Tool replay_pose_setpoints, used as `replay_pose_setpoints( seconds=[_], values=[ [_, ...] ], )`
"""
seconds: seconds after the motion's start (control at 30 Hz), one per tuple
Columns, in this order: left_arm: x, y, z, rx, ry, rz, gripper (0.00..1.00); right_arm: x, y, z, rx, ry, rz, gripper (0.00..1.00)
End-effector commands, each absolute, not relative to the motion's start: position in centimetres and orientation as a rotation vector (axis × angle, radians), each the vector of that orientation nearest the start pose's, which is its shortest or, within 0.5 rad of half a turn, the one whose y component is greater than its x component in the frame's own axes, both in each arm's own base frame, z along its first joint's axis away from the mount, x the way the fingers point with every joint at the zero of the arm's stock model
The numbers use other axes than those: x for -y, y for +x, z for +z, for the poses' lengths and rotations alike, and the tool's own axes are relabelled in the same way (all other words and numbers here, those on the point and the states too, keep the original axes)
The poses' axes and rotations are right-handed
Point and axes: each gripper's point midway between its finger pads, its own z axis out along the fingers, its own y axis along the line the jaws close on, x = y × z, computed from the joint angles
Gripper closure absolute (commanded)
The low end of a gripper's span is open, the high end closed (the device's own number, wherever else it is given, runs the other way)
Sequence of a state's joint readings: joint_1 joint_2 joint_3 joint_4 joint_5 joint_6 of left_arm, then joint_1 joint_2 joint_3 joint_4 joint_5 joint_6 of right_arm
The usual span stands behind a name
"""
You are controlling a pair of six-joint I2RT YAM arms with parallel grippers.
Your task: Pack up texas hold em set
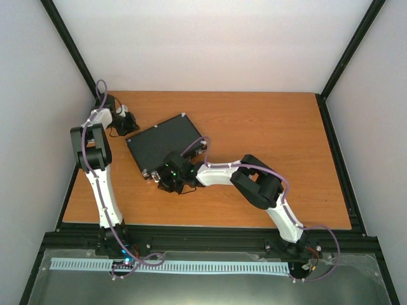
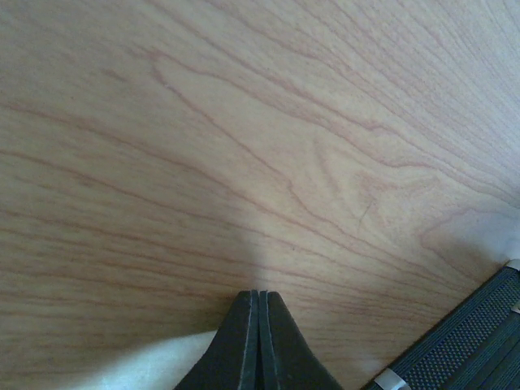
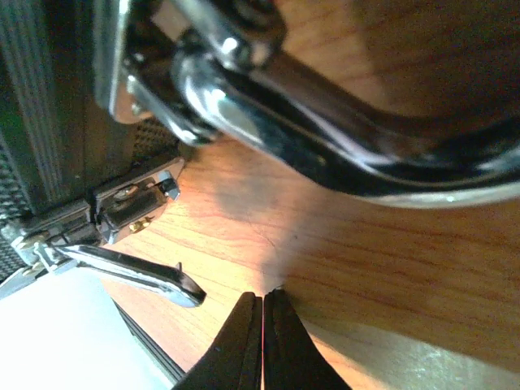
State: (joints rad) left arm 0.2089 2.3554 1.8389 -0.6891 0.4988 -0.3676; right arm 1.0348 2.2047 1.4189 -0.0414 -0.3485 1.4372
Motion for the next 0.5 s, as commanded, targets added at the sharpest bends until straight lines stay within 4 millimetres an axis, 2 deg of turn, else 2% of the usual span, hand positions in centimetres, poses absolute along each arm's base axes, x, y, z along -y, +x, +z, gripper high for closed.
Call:
replay_pose_setpoints(
  seconds=[0.0,0.1,0.2,0.33,0.47],
  values=[
    [-2.6,51.1,-0.1,-2.754,-0.710,-0.716,0.99,-46.4,21.1,-1.9,-3.046,0.303,0.918,0.96],
    [-2.6,51.0,-0.1,-2.752,-0.716,-0.719,0.99,-46.2,21.7,0.3,-2.960,0.169,0.892,0.97],
    [-2.6,50.9,-0.2,-2.756,-0.719,-0.714,0.99,-45.8,21.7,2.1,-2.866,0.118,0.960,0.97],
    [-2.6,50.7,-0.5,-2.761,-0.722,-0.711,0.99,-45.9,22.7,3.9,-2.666,0.107,1.158,0.97],
    [-2.7,50.7,-0.6,-2.766,-0.722,-0.709,0.99,-48.1,23.8,6.7,-2.505,0.021,1.369,0.97]
  ],
)
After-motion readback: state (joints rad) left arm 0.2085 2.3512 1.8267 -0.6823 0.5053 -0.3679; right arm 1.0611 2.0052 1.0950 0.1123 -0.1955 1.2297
